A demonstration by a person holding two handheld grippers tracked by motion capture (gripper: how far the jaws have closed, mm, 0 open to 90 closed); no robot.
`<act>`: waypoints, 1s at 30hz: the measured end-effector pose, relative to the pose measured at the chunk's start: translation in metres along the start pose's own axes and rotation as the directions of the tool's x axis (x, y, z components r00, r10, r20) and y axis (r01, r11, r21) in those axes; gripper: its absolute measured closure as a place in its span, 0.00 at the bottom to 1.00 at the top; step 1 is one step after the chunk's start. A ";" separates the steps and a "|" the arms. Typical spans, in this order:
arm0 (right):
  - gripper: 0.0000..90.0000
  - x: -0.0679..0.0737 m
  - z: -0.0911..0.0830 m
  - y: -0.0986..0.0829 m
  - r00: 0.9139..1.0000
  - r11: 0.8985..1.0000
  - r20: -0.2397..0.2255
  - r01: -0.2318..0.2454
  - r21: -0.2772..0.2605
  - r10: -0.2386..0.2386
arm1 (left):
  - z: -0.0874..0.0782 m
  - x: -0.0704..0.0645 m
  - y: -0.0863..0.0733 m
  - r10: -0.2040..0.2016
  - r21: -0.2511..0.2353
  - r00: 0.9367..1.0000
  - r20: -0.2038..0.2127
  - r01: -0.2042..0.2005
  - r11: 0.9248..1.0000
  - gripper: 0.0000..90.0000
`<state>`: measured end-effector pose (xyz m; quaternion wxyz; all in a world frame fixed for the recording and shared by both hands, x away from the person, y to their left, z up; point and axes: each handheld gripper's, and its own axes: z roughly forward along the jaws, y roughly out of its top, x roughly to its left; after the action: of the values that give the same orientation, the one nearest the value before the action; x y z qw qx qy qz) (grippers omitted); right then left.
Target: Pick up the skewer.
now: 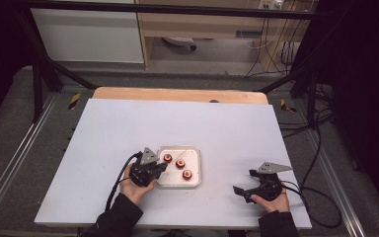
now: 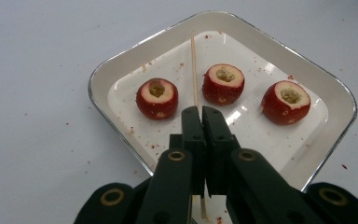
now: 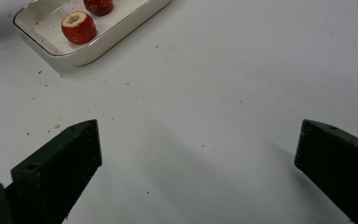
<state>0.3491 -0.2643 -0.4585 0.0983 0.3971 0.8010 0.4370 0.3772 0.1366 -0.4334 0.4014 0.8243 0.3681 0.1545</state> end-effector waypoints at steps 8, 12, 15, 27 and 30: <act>0.01 0.001 0.000 0.000 1.000 1.000 -0.002 0.004 -0.004 -0.004 | -0.012 0.004 0.004 -0.010 -0.030 0.999 0.033 0.011 0.999 0.98; 0.01 0.002 0.000 0.001 1.000 1.000 -0.006 0.001 -0.002 -0.001 | -0.017 0.002 0.007 -0.003 -0.037 0.999 0.050 0.005 0.999 0.98; 0.01 0.003 0.000 0.003 1.000 1.000 -0.005 0.016 -0.002 -0.016 | -0.019 0.000 0.008 0.005 -0.040 0.998 0.061 -0.002 0.999 0.98; 0.00 0.019 0.006 0.014 0.992 0.994 0.055 0.109 0.033 -0.110 | -0.020 -0.014 0.013 0.049 -0.033 0.993 0.108 -0.045 0.998 0.98; 0.01 0.025 0.008 0.018 0.985 0.986 0.063 0.159 0.049 -0.162 | -0.020 -0.020 0.014 0.068 -0.030 0.990 0.124 -0.065 0.997 0.98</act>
<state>0.3459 -0.2357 -0.4449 0.1513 0.3477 0.8360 0.3966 0.3592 0.1273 -0.4090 0.4290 0.8389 0.3125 0.1205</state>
